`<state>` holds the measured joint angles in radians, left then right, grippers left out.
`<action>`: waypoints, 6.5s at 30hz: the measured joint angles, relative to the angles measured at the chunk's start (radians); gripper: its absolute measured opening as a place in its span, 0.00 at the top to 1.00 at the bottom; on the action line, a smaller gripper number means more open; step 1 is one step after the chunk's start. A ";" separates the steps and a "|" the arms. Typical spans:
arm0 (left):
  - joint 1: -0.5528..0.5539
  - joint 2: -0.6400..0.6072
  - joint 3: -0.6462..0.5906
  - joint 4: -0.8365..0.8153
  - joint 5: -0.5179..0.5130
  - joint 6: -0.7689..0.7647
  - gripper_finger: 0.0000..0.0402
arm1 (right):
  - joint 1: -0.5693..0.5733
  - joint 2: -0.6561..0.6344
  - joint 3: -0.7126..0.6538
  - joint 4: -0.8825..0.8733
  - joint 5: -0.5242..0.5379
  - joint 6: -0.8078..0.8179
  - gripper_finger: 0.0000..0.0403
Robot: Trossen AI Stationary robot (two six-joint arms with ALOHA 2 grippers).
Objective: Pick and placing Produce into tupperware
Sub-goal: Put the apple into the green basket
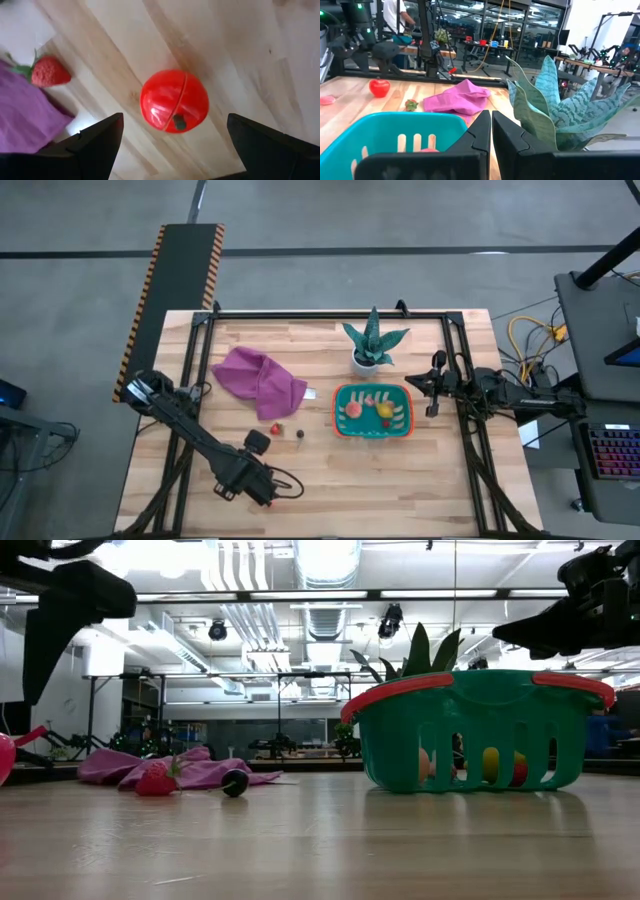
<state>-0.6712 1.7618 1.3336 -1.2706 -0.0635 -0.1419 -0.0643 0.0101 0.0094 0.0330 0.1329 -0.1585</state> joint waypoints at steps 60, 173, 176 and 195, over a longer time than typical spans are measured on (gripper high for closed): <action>0.017 0.003 -0.247 0.320 -0.047 0.165 0.15 | 0.000 0.000 0.000 -0.003 0.000 -0.001 0.98; 0.586 0.069 0.244 0.887 -0.013 0.685 0.37 | 0.000 0.000 0.000 -0.006 0.000 -0.027 0.98; 0.588 0.114 0.262 0.885 -0.002 0.706 0.37 | 0.000 0.000 0.000 -0.006 0.000 -0.029 0.98; 0.614 0.291 0.467 0.854 0.038 0.734 0.37 | 0.000 0.005 0.000 -0.001 0.000 -0.059 0.98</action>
<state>-0.0576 2.0529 1.8002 -0.4165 -0.0260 0.5925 -0.0639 0.0154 0.0093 0.0318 0.1330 -0.2176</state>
